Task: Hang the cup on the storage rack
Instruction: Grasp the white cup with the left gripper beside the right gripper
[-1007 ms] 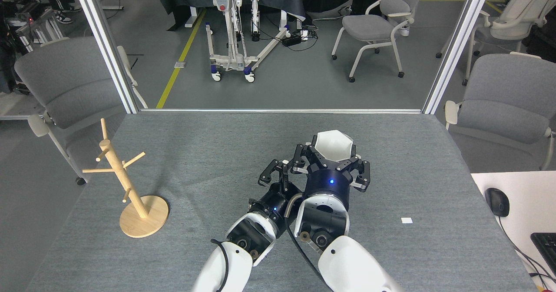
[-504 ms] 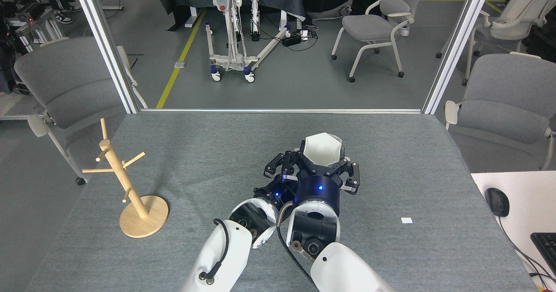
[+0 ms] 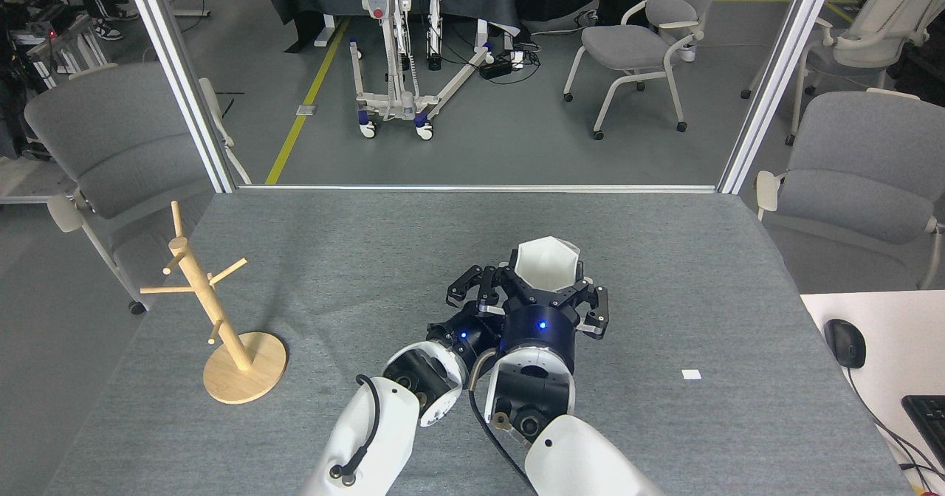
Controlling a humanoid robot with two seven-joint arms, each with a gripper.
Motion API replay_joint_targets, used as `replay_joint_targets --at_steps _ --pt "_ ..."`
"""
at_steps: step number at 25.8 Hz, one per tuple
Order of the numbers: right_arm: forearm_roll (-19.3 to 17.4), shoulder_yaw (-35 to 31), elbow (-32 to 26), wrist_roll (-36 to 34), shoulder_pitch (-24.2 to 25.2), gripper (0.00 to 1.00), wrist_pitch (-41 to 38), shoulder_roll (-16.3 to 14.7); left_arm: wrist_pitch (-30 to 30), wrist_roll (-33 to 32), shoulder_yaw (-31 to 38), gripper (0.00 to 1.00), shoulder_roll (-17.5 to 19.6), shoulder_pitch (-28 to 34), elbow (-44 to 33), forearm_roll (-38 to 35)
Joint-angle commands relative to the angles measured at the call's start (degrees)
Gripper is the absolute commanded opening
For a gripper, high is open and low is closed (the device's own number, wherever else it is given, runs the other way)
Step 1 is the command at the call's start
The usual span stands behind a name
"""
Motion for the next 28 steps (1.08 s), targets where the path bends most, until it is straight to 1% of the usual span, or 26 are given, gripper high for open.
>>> replay_joint_targets --at_steps 1,8,16,19,20,21,22,23,24,25,26,28 --pt "-0.12 -0.28 0.48 -0.95 -0.27 0.59 0.0 -0.3 0.44 -0.22 0.07 0.99 -0.59 0.0 1.47 -0.22" --pt "-0.21 -0.46 2.24 -1.13 -0.71 0.59 0.0 -0.47 0.36 -0.13 -0.11 0.99 -0.42 0.09 2.0 -0.48" --pt "-0.12 0.42 2.24 -1.21 0.16 0.59 0.0 0.67 0.8 -1.28 -0.2 0.99 -1.03 -0.88 2.18 -0.66" --pt "-0.12 0.51 2.24 -1.3 0.78 0.58 0.0 1.73 2.55 -1.19 -0.72 0.99 -1.12 -1.23 3.58 -0.66" --pt "-0.12 0.51 2.24 -1.3 0.78 0.58 0.0 1.73 2.82 -1.19 -0.72 0.98 -1.12 -1.32 4.02 -0.66" --pt "-0.12 0.51 2.24 -1.3 0.78 0.58 0.0 1.9 3.08 -1.19 -0.81 0.95 -1.12 -1.41 4.11 -0.66" --pt "-0.12 0.51 2.24 -1.3 0.78 0.58 0.0 2.25 3.17 -1.19 -0.81 0.91 -1.12 -1.5 4.11 -0.66" --pt "-0.12 0.51 2.24 -1.3 0.78 0.58 0.0 2.69 3.26 -1.19 -0.81 0.84 -1.12 -1.5 4.11 -0.74" --pt "-0.12 0.51 2.24 -1.39 0.78 0.58 0.0 2.96 2.99 -1.19 -0.81 0.77 -1.12 -1.58 4.11 -0.83" --pt "-0.12 0.51 2.24 -1.39 0.78 0.58 0.0 3.13 2.82 -1.28 -0.81 0.68 -0.94 -1.58 4.11 -0.92" --pt "-0.12 0.51 2.24 -1.39 0.78 0.58 0.0 3.22 2.55 -1.28 -0.81 0.51 -0.77 -1.5 4.11 -1.09" --pt "-0.12 0.51 2.24 -1.3 0.69 0.58 0.0 3.48 1.68 -1.98 -0.9 0.0 -0.33 -1.15 4.02 -1.09"
